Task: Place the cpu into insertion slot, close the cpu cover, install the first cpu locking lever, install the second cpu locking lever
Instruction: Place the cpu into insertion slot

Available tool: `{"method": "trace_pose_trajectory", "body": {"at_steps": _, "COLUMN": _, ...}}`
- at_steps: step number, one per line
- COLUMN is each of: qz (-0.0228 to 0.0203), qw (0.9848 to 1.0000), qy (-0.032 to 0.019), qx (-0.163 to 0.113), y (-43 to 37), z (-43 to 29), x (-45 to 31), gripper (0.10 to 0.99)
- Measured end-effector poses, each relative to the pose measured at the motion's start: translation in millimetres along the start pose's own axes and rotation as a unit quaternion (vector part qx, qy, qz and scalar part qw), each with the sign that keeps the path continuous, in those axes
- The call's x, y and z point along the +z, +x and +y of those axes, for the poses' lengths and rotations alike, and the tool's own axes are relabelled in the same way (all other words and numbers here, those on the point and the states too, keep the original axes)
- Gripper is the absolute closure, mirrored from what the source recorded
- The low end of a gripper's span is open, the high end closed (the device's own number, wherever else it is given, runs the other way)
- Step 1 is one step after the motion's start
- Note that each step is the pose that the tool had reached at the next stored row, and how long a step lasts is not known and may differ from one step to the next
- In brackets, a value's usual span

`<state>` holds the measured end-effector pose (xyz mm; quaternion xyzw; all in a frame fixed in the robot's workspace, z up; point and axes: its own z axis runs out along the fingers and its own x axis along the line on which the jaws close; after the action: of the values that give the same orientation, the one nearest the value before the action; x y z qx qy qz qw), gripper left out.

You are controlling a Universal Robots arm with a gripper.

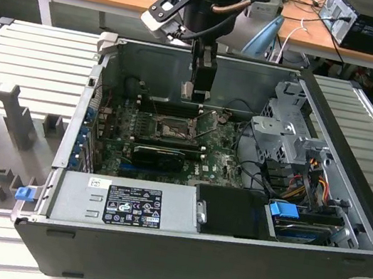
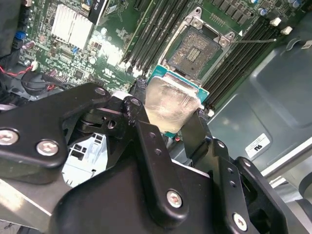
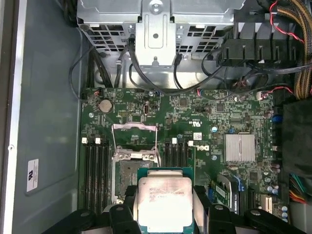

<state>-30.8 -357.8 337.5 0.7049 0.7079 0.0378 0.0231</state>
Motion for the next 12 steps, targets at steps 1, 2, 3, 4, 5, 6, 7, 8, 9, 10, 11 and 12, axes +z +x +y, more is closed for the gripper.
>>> {"method": "trace_pose_trajectory", "body": {"at_steps": 1, "qz": 0.0, "qw": 1.0, "qy": 0.0008, "qx": 0.001, "y": 0.0, "z": -0.1, "x": 1.4, "gripper": 0.553}}
{"method": "trace_pose_trajectory", "body": {"at_steps": 2, "qz": -0.0001, "qw": 1.0, "qy": 0.002, "qx": 0.001, "y": 0.0, "z": -0.3, "x": 3.1, "gripper": 0.553}}
{"method": "trace_pose_trajectory", "body": {"at_steps": 3, "qz": -0.0001, "qw": 1.0, "qy": 0.0033, "qx": 0.002, "y": 0.0, "z": -0.4, "x": 5.0, "gripper": 0.553}}
{"method": "trace_pose_trajectory", "body": {"at_steps": 4, "qz": -0.0002, "qw": 1.0, "qy": 0.0043, "qx": 0.002, "y": 0.0, "z": -0.5, "x": 6.4, "gripper": 0.553}}
{"method": "trace_pose_trajectory", "body": {"at_steps": 5, "qz": -0.0002, "qw": 1.0, "qy": 0.0049, "qx": 0.002, "y": 0.0, "z": -0.6, "x": 7.3, "gripper": 0.553}}
{"method": "trace_pose_trajectory", "body": {"at_steps": 6, "qz": -0.0002, "qw": 1.0, "qy": 0.0061, "qx": 0.002, "y": -0.1, "z": -0.7, "x": 8.8, "gripper": 0.553}}
{"method": "trace_pose_trajectory", "body": {"at_steps": 7, "qz": -0.0002, "qw": 1.0, "qy": 0.0066, "qx": 0.003, "y": -0.1, "z": -0.8, "x": 9.8, "gripper": 0.553}}
{"method": "trace_pose_trajectory", "body": {"at_steps": 8, "qz": -0.0002, "qw": 1.0, "qy": 0.0072, "qx": 0.003, "y": -0.1, "z": -0.9, "x": 10.8, "gripper": 0.553}}
{"method": "trace_pose_trajectory", "body": {"at_steps": 9, "qz": -0.0003, "qw": 1.0, "qy": 0.0079, "qx": 0.003, "y": -0.1, "z": -1.0, "x": 11.8, "gripper": 0.553}}
{"method": "trace_pose_trajectory", "body": {"at_steps": 10, "qz": -0.0002, "qw": 1.0, "qy": 0.0083, "qx": 0.003, "y": -0.1, "z": -1.1, "x": 12.8, "gripper": 0.553}}
{"method": "trace_pose_trajectory", "body": {"at_steps": 11, "qz": -0.0002, "qw": 1.0, "qy": 0.0091, "qx": 0.003, "y": -0.1, "z": -1.3, "x": 14.5, "gripper": 0.553}}
{"method": "trace_pose_trajectory", "body": {"at_steps": 12, "qz": -0.0002, "qw": 0.9999, "qy": 0.0107, "qx": 0.003, "y": 0.0, "z": -1.5, "x": 17.2, "gripper": 0.553}}
